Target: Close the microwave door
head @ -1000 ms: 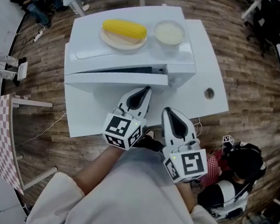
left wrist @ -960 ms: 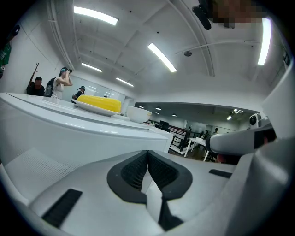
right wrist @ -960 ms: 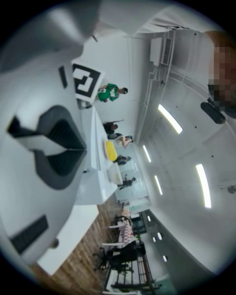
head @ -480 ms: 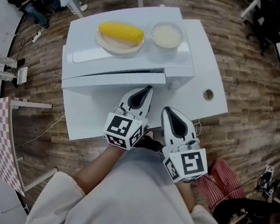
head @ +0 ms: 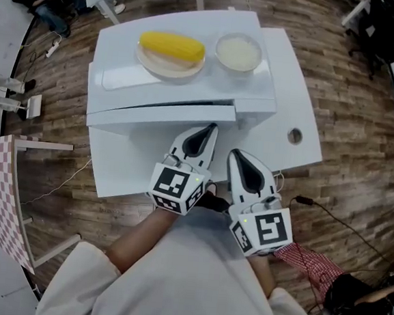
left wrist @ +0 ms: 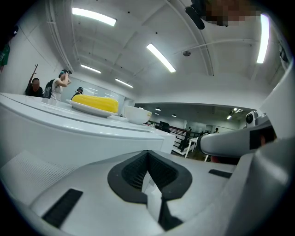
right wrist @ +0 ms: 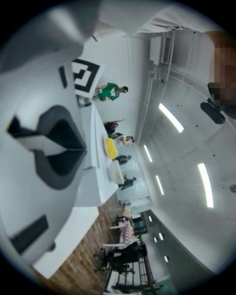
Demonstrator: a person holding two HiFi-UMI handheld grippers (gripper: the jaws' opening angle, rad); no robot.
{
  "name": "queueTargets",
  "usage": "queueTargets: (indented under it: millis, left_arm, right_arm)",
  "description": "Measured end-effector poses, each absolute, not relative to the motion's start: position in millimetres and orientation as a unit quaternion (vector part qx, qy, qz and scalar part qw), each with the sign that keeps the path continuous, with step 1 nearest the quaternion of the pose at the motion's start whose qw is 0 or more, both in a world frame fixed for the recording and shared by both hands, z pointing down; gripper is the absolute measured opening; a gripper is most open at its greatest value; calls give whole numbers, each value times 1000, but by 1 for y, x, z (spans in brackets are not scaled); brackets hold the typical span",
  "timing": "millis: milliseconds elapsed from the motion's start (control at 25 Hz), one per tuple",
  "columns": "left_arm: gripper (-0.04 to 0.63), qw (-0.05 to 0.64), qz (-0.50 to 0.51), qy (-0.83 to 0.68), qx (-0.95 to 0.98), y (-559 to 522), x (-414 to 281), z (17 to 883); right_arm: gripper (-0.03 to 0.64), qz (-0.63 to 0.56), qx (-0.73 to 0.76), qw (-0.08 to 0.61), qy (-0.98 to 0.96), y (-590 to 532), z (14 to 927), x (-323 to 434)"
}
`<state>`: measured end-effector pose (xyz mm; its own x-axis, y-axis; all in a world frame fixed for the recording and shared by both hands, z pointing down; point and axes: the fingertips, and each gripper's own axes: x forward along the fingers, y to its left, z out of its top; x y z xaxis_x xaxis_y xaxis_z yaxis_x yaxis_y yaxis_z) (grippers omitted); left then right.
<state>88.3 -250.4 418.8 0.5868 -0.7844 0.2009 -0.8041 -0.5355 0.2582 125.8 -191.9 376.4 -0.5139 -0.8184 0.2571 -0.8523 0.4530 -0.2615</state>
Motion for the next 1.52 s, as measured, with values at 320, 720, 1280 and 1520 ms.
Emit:
queueTargets:
  millis: [320,720,1280,1520]
  left_arm:
    - [9,169,29,-450,876,-252,90,420]
    - [9,163,30,-449,878,-253,95,420]
    - [9,171,25,-438,882,-265,102,419]
    - [9,172,19,-443,880,-264,98,416]
  right_arm:
    - [23,183,488,48,-852,-193,378,122]
    - [23,181,490,47,-851,-193,378,121]
    - [23,183,490,48,-851,-198,377,121]
    - [23,182,494,44,-849,-197,376,123]
